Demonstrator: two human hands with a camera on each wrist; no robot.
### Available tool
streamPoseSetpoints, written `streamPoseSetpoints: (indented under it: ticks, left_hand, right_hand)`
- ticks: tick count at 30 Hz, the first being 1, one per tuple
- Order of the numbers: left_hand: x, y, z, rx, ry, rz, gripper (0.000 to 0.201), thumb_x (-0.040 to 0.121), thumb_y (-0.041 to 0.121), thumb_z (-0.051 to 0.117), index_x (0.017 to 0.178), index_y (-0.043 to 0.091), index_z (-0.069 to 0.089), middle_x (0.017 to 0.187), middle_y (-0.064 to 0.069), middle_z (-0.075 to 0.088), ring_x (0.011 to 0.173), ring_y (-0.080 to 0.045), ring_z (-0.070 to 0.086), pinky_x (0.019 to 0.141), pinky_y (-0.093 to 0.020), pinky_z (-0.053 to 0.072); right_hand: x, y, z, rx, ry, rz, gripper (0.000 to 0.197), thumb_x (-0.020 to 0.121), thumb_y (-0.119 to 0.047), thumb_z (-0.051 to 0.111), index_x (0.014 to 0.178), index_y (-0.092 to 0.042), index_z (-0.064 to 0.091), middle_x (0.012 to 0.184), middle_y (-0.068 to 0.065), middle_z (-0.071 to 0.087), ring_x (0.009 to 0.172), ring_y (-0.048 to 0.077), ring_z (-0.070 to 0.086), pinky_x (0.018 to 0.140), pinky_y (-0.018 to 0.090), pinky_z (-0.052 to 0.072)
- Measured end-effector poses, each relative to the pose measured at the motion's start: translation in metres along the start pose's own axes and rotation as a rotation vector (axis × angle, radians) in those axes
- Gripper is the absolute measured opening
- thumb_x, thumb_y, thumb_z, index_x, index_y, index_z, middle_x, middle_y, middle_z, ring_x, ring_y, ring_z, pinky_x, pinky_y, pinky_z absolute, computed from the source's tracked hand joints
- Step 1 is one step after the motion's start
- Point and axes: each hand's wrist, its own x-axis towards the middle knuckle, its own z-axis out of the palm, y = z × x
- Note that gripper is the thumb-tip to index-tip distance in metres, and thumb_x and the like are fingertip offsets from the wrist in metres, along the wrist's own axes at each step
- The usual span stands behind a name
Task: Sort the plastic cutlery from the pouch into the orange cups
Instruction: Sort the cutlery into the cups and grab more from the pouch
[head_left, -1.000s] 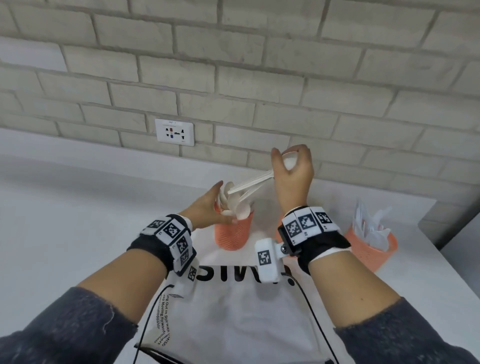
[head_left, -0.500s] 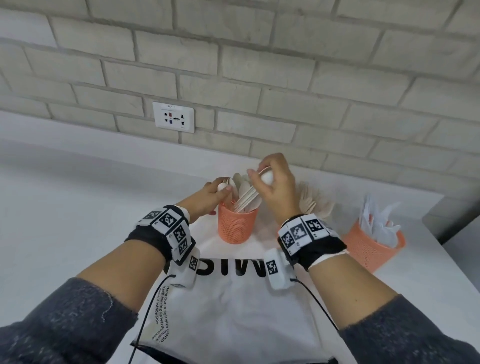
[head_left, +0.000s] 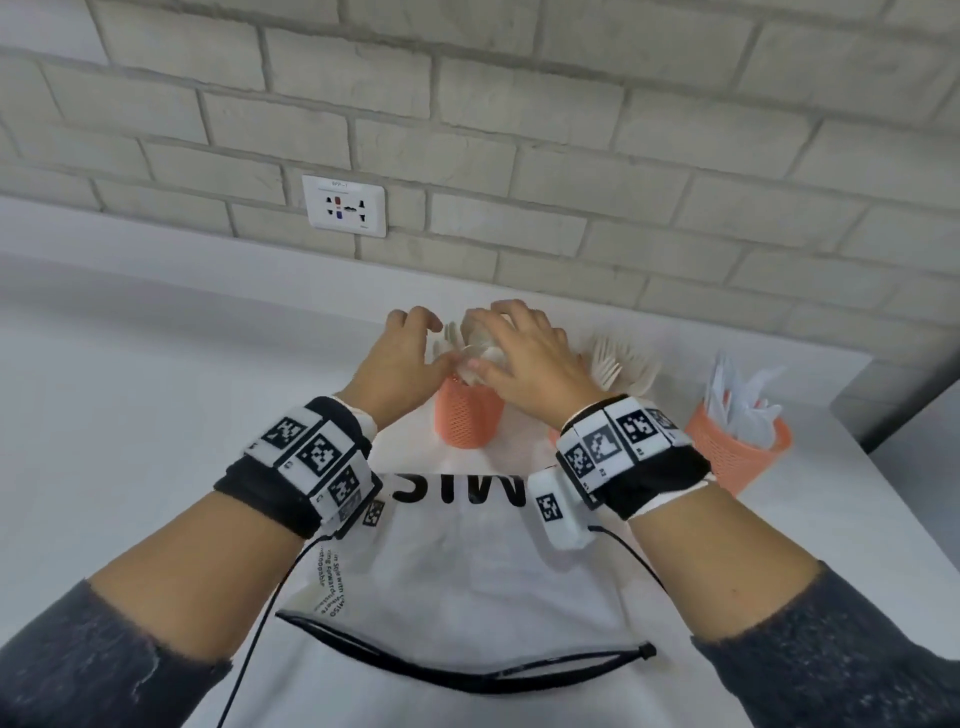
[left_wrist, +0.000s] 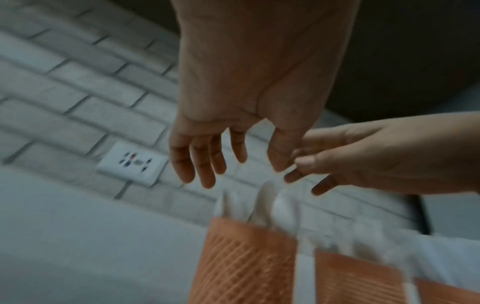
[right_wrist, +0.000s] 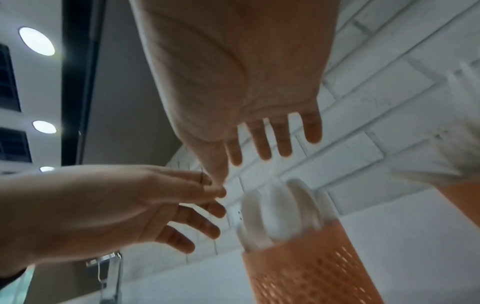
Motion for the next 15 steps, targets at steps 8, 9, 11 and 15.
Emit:
streamPoseSetpoints:
  ticks: [8, 9, 11, 15]
  left_hand:
    - [-0.127, 0.011, 0.002, 0.476, -0.851, 0.294, 0.041, 0.067, 0.054, 0.073, 0.088, 0.023, 0.057, 0.093, 0.009, 0.045, 0.089, -0.013, 0.047, 0.077, -0.031, 0.045]
    - [-0.138, 0.005, 0.009, 0.532, -0.9, 0.273, 0.044, 0.064, 0.053, 0.075, 0.089, 0.023, 0.056, 0.095, 0.009, 0.045, 0.091, -0.015, 0.047, 0.078, -0.033, 0.046]
    - [-0.15, -0.006, 0.02, 0.534, -0.926, 0.274, 0.033, 0.067, 0.04, 0.076, 0.085, 0.019, 0.059, 0.095, 0.005, 0.051, 0.091, -0.019, 0.053, 0.079, -0.037, 0.048]
    - [-0.147, -0.011, 0.014, 0.329, -0.832, 0.194, 0.023, 0.069, 0.034, 0.079, 0.065, 0.021, 0.061, 0.075, 0.005, 0.062, 0.067, -0.009, 0.054, 0.061, -0.019, 0.042]
  right_hand:
    - [-0.095, -0.012, -0.018, 0.208, -0.463, -0.071, 0.01, 0.086, -0.024, 0.063, 0.093, -0.019, 0.067, 0.071, -0.008, 0.059, 0.064, 0.004, 0.054, 0.07, 0.024, 0.046]
    - [-0.106, -0.015, -0.015, 0.225, -0.503, -0.079, 0.01, 0.085, -0.023, 0.064, 0.093, -0.018, 0.068, 0.066, -0.011, 0.058, 0.059, 0.001, 0.053, 0.066, 0.019, 0.044]
    - [-0.123, -0.02, -0.01, 0.264, -0.578, -0.056, 0.01, 0.085, -0.021, 0.064, 0.092, -0.015, 0.068, 0.063, -0.007, 0.06, 0.054, 0.001, 0.054, 0.06, 0.013, 0.042]
    - [-0.146, -0.026, -0.004, 0.376, -0.755, 0.039, 0.013, 0.087, -0.012, 0.061, 0.093, -0.003, 0.068, 0.067, 0.003, 0.065, 0.058, 0.012, 0.062, 0.063, 0.025, 0.053]
